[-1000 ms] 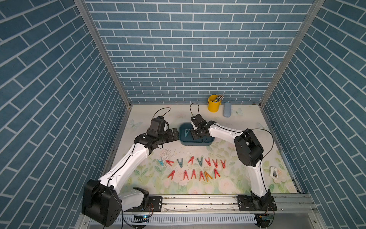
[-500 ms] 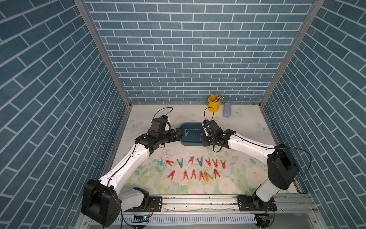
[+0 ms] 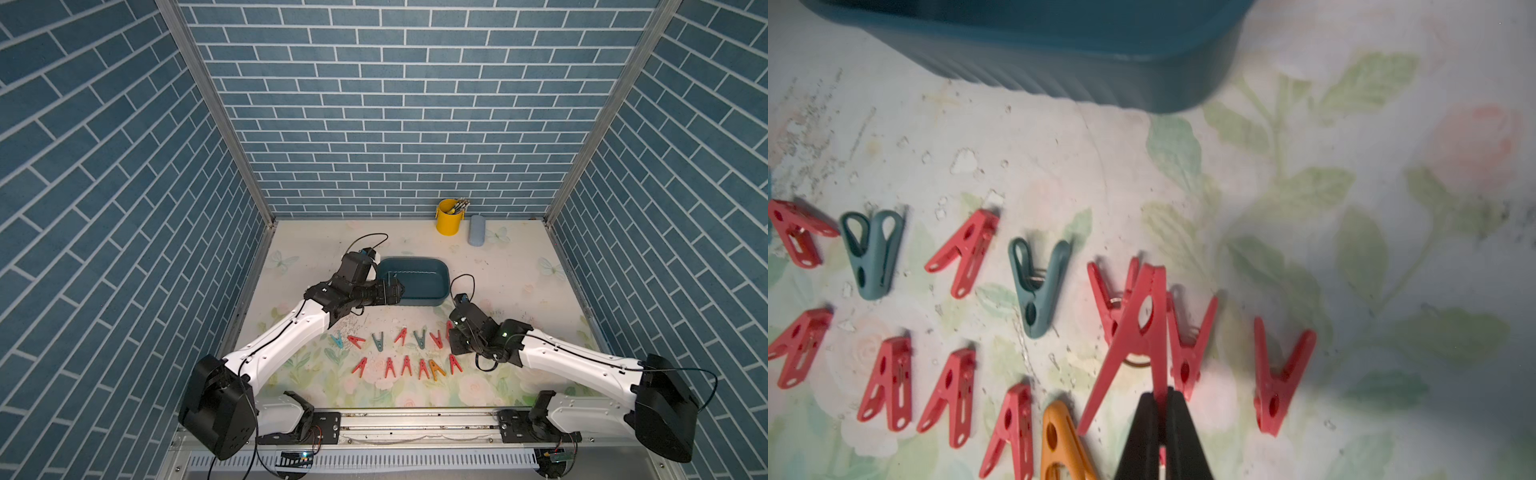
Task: Take the clothespins out of the storage box
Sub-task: Place the clothespin at the center of the board.
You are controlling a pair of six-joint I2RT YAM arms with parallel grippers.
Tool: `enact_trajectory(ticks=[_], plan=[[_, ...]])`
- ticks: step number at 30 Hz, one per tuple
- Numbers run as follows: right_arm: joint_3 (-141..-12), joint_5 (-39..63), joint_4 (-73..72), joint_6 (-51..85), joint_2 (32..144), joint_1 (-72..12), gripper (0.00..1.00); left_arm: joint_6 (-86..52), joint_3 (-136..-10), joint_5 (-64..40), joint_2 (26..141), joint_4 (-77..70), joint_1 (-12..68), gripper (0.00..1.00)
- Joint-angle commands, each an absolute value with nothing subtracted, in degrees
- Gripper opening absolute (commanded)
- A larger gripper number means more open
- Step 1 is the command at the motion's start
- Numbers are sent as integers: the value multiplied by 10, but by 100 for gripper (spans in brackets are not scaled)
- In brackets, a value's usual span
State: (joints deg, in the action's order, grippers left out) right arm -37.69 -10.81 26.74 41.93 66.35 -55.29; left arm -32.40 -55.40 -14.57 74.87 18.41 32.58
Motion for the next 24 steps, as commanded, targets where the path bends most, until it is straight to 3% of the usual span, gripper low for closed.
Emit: enact_trajectory(ticks=[1, 12, 24], plan=[[-340, -129, 303, 491, 618, -568, 0, -332, -568, -130, 758, 175, 337, 99], [-261, -129, 333, 577, 546, -617, 0, -336, -587, -118, 774, 182, 350, 99], [-218, -122, 336, 592, 555, -631, 0, -332, -591, -118, 784, 183, 352, 100]])
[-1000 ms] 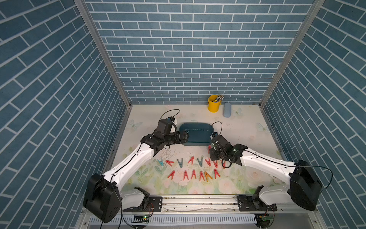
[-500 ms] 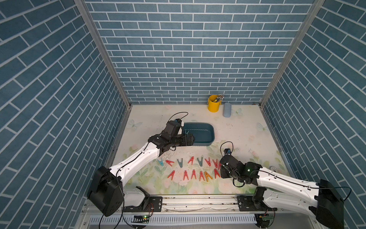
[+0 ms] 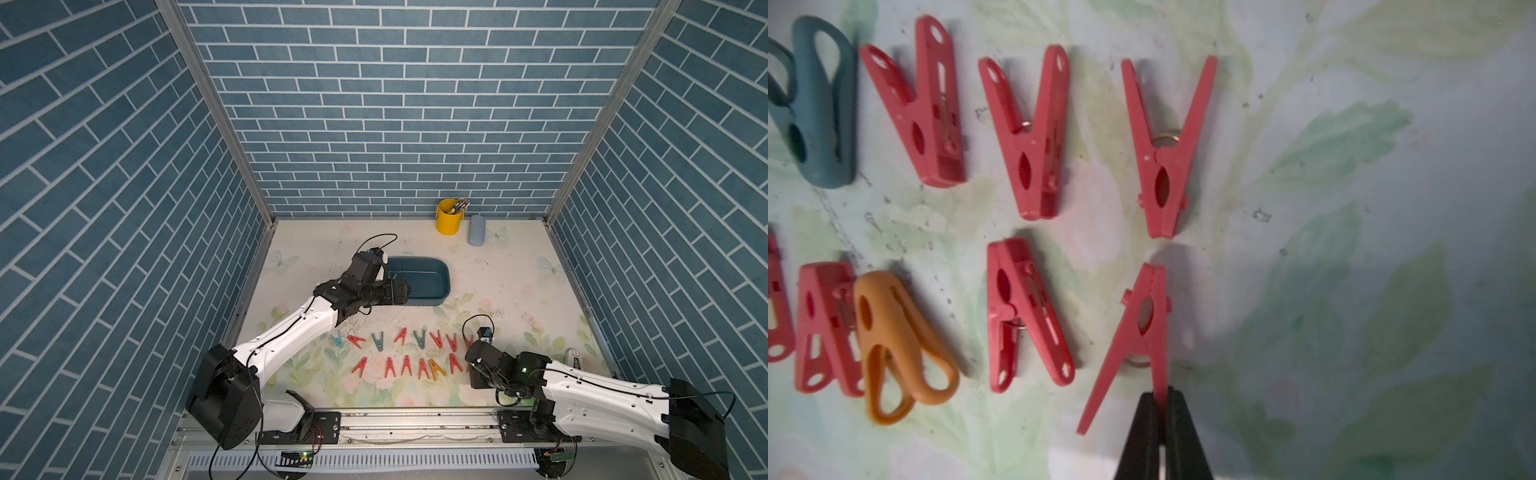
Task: Take the clothespins out of the storage box
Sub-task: Place the clothespin at the center of the board.
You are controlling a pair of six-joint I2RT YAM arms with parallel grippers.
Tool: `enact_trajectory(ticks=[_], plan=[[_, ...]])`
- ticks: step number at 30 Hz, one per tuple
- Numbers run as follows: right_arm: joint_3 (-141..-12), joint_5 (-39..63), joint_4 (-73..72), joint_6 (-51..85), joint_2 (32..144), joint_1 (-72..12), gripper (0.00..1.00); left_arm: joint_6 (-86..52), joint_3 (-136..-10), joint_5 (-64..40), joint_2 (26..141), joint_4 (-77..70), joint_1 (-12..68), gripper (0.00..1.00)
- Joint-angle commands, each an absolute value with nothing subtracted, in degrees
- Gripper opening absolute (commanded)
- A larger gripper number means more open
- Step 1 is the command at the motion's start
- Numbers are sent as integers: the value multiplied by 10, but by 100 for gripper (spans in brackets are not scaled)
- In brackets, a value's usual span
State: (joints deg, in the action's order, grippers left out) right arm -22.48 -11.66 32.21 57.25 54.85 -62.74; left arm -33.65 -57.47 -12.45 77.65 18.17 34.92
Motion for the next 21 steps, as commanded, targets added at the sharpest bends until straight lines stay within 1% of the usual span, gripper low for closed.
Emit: enact_trajectory(ticks=[1, 3, 4, 8, 10, 11, 12, 17, 21], plan=[[-217, -122, 333, 590, 562, -631, 0, -331, -592, -118, 786, 184, 352, 100], [-216, -121, 326, 587, 573, -632, 1, -331, -591, -118, 787, 184, 353, 99], [-216, -118, 322, 586, 578, -632, 3, -330, -592, -118, 787, 185, 352, 100], [-221, -120, 321, 586, 577, -632, 16, -330, -595, -109, 791, 189, 352, 100], [-231, -124, 331, 586, 571, -632, 26, -326, -601, -102, 796, 195, 353, 99], [-235, -126, 337, 585, 568, -632, 28, -325, -604, -98, 799, 197, 352, 100], [-241, -129, 344, 585, 566, -632, 30, -323, -607, -92, 802, 201, 352, 100], [-280, -142, 381, 582, 548, -632, 32, -317, -623, -67, 823, 210, 352, 100], [-332, -166, 388, 560, 544, -631, 39, -310, -642, -60, 851, 213, 352, 100]])
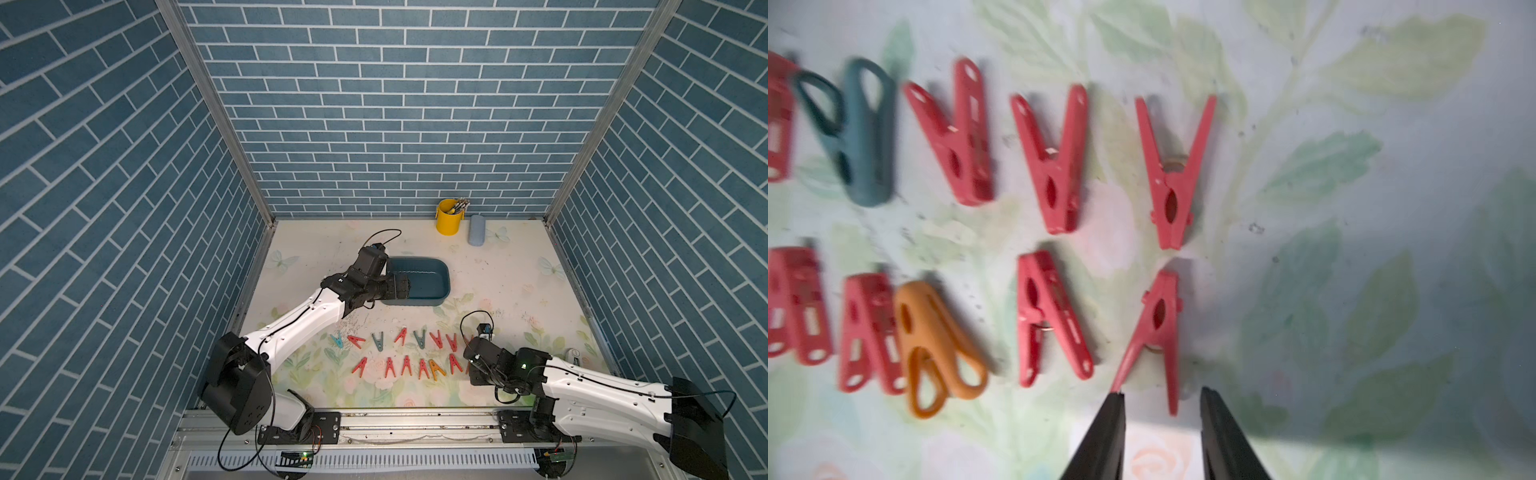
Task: Take the clothespins out of the storage box
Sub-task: Place the clothespin at the center of the board, then pick up the clothespin from the storage box.
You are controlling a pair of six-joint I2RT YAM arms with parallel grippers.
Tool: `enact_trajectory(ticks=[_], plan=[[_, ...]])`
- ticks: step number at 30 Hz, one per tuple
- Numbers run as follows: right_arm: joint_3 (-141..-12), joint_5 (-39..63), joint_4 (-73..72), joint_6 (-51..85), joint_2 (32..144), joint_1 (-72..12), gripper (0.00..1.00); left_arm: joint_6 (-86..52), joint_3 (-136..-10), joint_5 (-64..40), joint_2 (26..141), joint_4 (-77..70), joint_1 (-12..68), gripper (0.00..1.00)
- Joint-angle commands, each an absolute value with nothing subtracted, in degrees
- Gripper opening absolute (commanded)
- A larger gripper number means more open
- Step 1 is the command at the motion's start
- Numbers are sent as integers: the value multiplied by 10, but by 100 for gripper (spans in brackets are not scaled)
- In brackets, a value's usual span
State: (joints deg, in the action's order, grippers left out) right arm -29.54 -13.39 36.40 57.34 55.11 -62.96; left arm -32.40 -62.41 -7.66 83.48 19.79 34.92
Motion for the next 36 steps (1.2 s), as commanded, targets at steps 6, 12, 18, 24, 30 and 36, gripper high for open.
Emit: enact_trajectory(ticks=[6, 12, 18, 24, 30, 36], plan=[[-420, -197, 363, 496, 598, -623, 55, -297, -687, -32, 906, 231, 352, 85], [-485, -185, 305, 421, 662, -581, 75, -266, -748, -1, 974, 255, 352, 65], [-502, -142, 227, 371, 685, -517, 100, -230, -821, 23, 1053, 270, 350, 44], [-522, -124, 196, 350, 703, -479, 99, -195, -904, 54, 1145, 300, 347, 22], [-537, -114, 194, 335, 718, -463, 99, -175, -959, 83, 1210, 319, 339, 23], [-539, -101, 189, 328, 720, -442, 99, -157, -971, 91, 1242, 322, 329, 23]])
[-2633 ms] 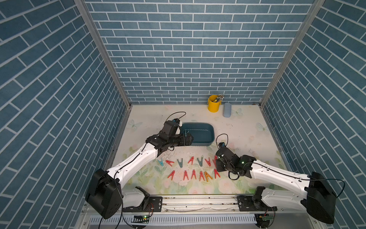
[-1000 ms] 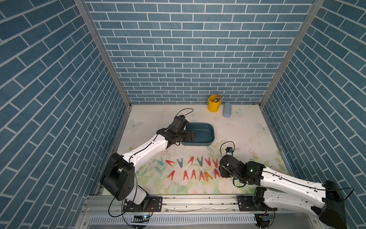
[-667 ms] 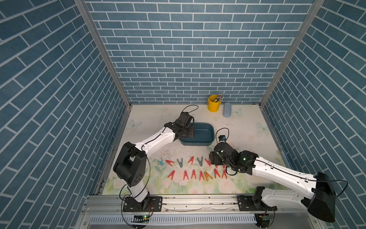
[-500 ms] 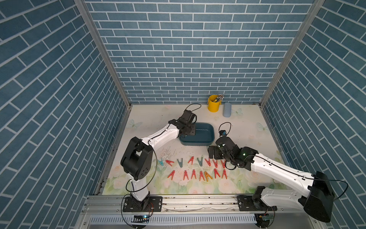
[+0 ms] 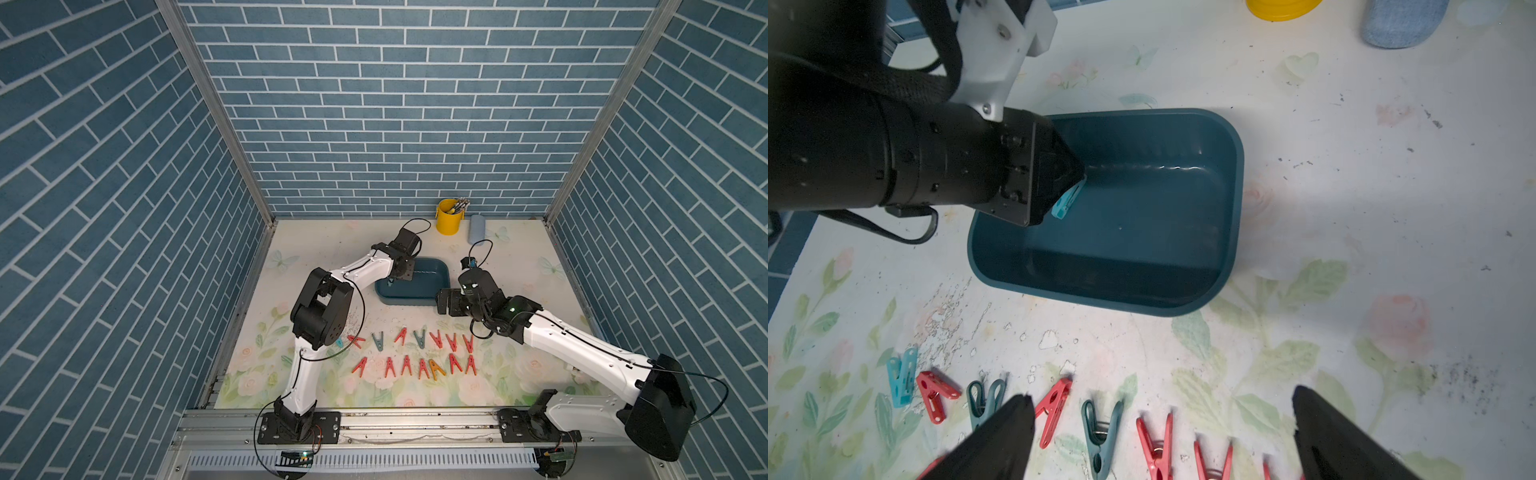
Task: Take the clothespins out of the storage box
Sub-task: Pick up the clothespin from the storage box.
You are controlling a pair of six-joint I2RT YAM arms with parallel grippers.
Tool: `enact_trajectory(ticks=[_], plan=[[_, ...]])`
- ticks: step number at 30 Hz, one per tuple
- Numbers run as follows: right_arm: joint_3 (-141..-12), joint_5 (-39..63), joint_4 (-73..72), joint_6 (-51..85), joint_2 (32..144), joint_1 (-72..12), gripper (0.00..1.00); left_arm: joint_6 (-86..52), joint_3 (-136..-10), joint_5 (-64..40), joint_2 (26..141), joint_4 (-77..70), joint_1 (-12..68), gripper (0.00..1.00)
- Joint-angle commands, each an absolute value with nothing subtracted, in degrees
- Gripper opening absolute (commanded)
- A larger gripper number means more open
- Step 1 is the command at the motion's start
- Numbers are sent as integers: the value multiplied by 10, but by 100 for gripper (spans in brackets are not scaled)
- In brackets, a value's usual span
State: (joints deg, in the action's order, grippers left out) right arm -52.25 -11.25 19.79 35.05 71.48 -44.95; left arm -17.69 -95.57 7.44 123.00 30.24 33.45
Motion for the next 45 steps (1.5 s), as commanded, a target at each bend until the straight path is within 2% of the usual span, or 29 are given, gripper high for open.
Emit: enact_trajectory(ticks=[1, 18, 20, 22, 24, 32, 45], plan=[[-540, -99, 188, 327, 721, -439, 99, -154, -973, 92, 1246, 322, 329, 23], [-544, -74, 186, 318, 735, -420, 99, -133, -996, 115, 1306, 320, 326, 24], [-543, -73, 186, 318, 734, -419, 99, -133, -997, 109, 1311, 321, 326, 16], [-543, -71, 187, 318, 732, -418, 99, -137, -996, 105, 1307, 322, 325, 14], [-542, -69, 186, 317, 731, -418, 99, -139, -992, 104, 1298, 322, 325, 6], [-536, -48, 160, 309, 738, -416, 99, -180, -958, 81, 1212, 331, 327, 5], [-548, 31, 105, 280, 786, -416, 99, -280, -750, 74, 960, 318, 328, 6]])
